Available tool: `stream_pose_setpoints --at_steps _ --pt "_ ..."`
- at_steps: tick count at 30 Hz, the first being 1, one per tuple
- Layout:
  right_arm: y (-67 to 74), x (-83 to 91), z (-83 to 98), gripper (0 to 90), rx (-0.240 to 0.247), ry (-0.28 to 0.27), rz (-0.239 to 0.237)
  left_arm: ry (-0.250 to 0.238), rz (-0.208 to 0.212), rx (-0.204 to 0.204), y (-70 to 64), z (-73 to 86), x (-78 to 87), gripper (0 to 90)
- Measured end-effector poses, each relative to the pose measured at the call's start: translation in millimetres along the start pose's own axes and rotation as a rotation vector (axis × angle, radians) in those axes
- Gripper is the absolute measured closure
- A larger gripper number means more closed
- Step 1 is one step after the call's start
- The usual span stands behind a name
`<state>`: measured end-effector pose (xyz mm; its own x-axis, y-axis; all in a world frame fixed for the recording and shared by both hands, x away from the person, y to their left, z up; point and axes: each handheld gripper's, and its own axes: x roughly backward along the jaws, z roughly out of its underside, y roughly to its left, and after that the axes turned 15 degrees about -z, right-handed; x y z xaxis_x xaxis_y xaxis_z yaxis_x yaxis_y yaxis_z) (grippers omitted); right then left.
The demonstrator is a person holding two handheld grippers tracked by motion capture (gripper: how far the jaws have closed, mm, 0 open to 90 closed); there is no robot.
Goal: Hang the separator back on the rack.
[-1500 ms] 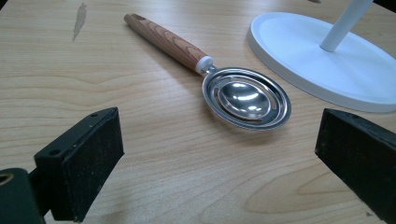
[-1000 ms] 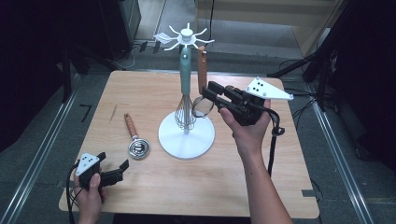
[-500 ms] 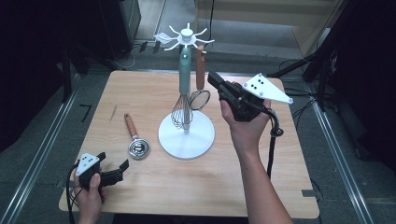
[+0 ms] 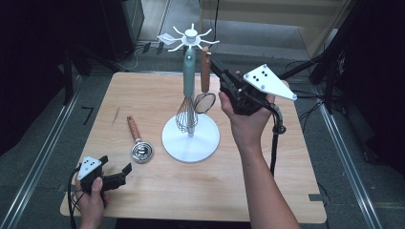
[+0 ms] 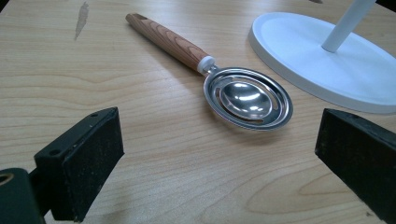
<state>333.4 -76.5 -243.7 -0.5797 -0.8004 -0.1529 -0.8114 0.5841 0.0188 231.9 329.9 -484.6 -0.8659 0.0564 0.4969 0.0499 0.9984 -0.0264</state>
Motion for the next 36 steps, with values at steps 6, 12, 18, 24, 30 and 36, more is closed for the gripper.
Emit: stream_pose_setpoints --at_steps 6,12,18,24,30,36 --pt "1.5 -1.3 -13.8 90.0 0.014 -0.025 -0.030 0.001 0.000 0.001 -0.1 0.0 0.1 1.2" --pt "5.2 -0.8 -21.2 90.0 0.016 -0.044 -0.055 0.002 0.000 -0.007 -0.3 0.0 0.4 1.3" --pt "12.8 -1.3 -22.0 90.0 0.030 -0.038 -0.091 0.001 0.001 -0.007 -0.5 0.1 0.2 1.3" --pt "19.6 -4.6 -20.7 90.0 0.046 -0.023 -0.119 0.002 0.001 -0.008 -0.3 0.0 0.4 1.3" --pt "6.6 -4.9 -17.0 90.0 0.001 0.008 -0.091 0.006 0.002 -0.010 -0.2 0.1 0.6 1.3" --pt "-10.0 -7.0 -17.7 90.0 -0.040 -0.001 -0.029 0.003 0.000 -0.005 -0.5 0.2 0.6 1.2"
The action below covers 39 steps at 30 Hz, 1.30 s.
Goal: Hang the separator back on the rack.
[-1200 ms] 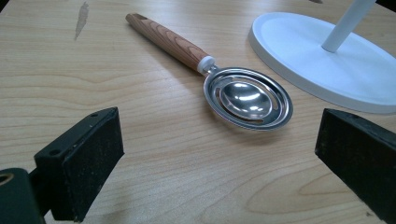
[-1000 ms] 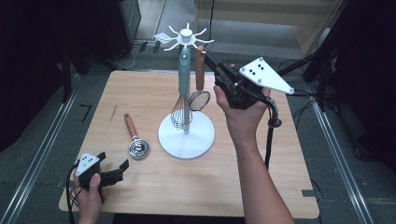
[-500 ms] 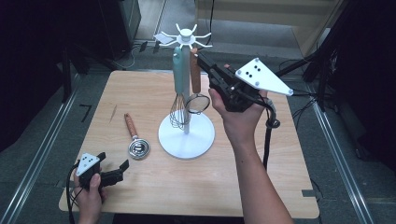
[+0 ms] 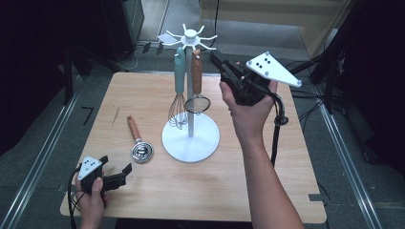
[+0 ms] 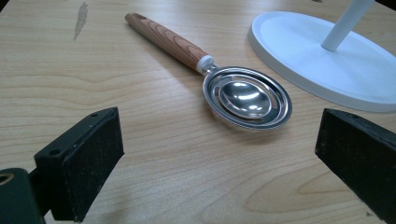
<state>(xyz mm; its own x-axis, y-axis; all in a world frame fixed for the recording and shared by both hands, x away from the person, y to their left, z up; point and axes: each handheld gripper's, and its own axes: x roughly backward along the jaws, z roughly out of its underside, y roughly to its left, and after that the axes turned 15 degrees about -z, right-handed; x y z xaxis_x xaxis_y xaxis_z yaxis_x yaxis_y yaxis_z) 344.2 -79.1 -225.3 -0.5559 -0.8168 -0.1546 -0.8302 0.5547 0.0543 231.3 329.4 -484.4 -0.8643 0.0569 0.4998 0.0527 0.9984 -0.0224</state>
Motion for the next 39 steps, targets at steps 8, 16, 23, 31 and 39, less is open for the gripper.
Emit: stream_pose_setpoints --at_steps 8,16,23,31,39 --pt "-0.1 0.3 -6.3 90.0 0.012 -0.011 0.010 -0.001 0.002 0.001 0.3 0.1 -0.3 1.3" --pt "4.0 2.5 -5.2 90.0 0.040 0.005 0.019 0.005 -0.007 0.005 0.5 -0.2 -0.6 1.3" --pt "-2.7 18.5 12.4 88.9 0.040 0.050 0.066 0.019 -0.021 0.008 -0.2 -1.0 -2.5 4.1" --pt "-13.6 43.4 37.6 83.2 0.039 0.100 0.113 0.046 -0.050 0.019 -0.6 -2.7 -6.0 7.1" --pt "-18.2 67.9 65.3 68.7 0.017 0.140 0.147 0.047 -0.048 -0.004 -1.4 -6.5 -8.0 7.8"
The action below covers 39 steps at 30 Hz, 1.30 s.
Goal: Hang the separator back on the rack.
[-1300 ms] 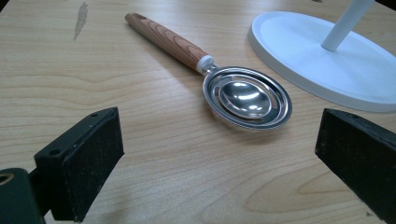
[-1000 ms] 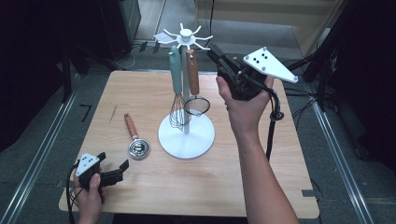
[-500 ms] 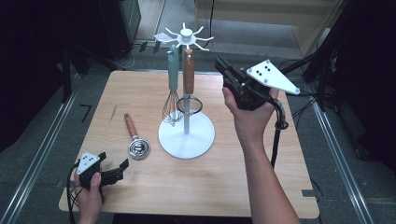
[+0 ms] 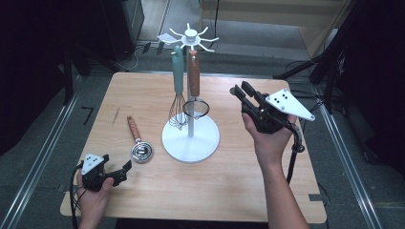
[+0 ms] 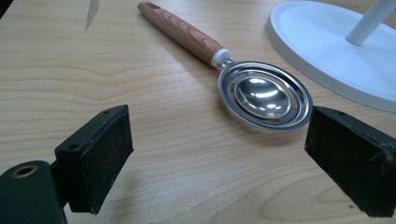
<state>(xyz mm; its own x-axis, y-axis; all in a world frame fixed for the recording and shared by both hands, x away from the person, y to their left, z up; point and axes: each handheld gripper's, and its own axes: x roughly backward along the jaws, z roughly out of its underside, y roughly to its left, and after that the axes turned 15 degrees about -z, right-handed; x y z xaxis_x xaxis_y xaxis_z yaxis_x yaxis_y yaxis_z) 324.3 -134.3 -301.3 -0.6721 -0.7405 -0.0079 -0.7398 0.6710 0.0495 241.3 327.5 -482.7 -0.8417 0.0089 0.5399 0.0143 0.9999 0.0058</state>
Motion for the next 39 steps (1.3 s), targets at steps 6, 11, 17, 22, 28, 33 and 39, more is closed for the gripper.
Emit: stream_pose_setpoints --at_steps 6,11,17,22,28,33,39 --pt "-3.6 13.4 31.0 64.8 -0.029 0.042 0.013 -0.010 -0.054 0.022 2.2 -6.3 -2.0 21.9" --pt "-6.1 24.3 55.3 64.6 -0.054 0.082 0.028 -0.008 -0.040 0.040 3.0 -11.1 -5.8 41.6" --pt "-6.3 41.0 85.0 64.5 -0.081 0.128 0.046 0.030 0.006 0.009 -5.7 -15.8 -17.5 57.8" --pt "-8.9 60.6 103.1 64.5 -0.114 0.140 0.076 0.047 0.008 -0.005 -8.9 -20.5 -25.2 68.2" --pt "-9.8 82.5 120.5 64.1 -0.135 0.160 0.105 0.071 0.025 -0.022 -12.4 -23.6 -34.5 72.0" --pt "-10.2 94.2 135.6 63.6 -0.150 0.181 0.121 0.102 0.017 -0.029 -15.1 -23.1 -39.7 73.4" --pt "-7.6 101.2 148.0 63.1 -0.175 0.214 0.111 0.138 0.011 -0.060 -17.8 -21.8 -42.7 76.8"
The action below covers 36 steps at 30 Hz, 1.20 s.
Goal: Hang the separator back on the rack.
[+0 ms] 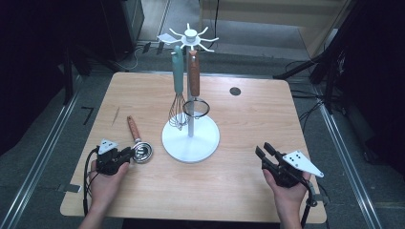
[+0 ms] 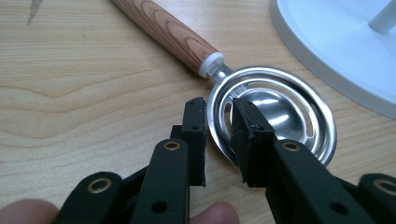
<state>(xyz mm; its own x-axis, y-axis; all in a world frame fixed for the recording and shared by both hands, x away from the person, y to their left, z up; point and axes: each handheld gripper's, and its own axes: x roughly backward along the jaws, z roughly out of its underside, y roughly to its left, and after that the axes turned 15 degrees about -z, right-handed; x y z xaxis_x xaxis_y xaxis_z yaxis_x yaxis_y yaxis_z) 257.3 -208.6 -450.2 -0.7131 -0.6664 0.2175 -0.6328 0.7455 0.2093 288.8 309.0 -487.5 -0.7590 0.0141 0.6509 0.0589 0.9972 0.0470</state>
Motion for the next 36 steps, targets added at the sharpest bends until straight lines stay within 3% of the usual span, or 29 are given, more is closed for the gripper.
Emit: stream_pose_setpoints --at_steps 9,22,29,36 --pt "1.1 11.3 18.2 62.5 -0.033 0.023 -0.011 0.020 -0.001 -0.040 -8.4 5.6 6.9 77.7" --pt "7.8 14.7 26.2 62.3 -0.034 0.036 -0.040 0.038 0.015 -0.023 -17.8 25.1 31.0 79.3" --pt "15.2 21.0 33.1 62.3 -0.052 0.041 -0.081 0.073 0.026 -0.009 -36.9 35.0 46.9 79.8" --pt "21.9 17.5 29.7 61.7 -0.054 0.021 -0.098 0.082 0.052 -0.034 -54.9 45.0 59.9 78.7"
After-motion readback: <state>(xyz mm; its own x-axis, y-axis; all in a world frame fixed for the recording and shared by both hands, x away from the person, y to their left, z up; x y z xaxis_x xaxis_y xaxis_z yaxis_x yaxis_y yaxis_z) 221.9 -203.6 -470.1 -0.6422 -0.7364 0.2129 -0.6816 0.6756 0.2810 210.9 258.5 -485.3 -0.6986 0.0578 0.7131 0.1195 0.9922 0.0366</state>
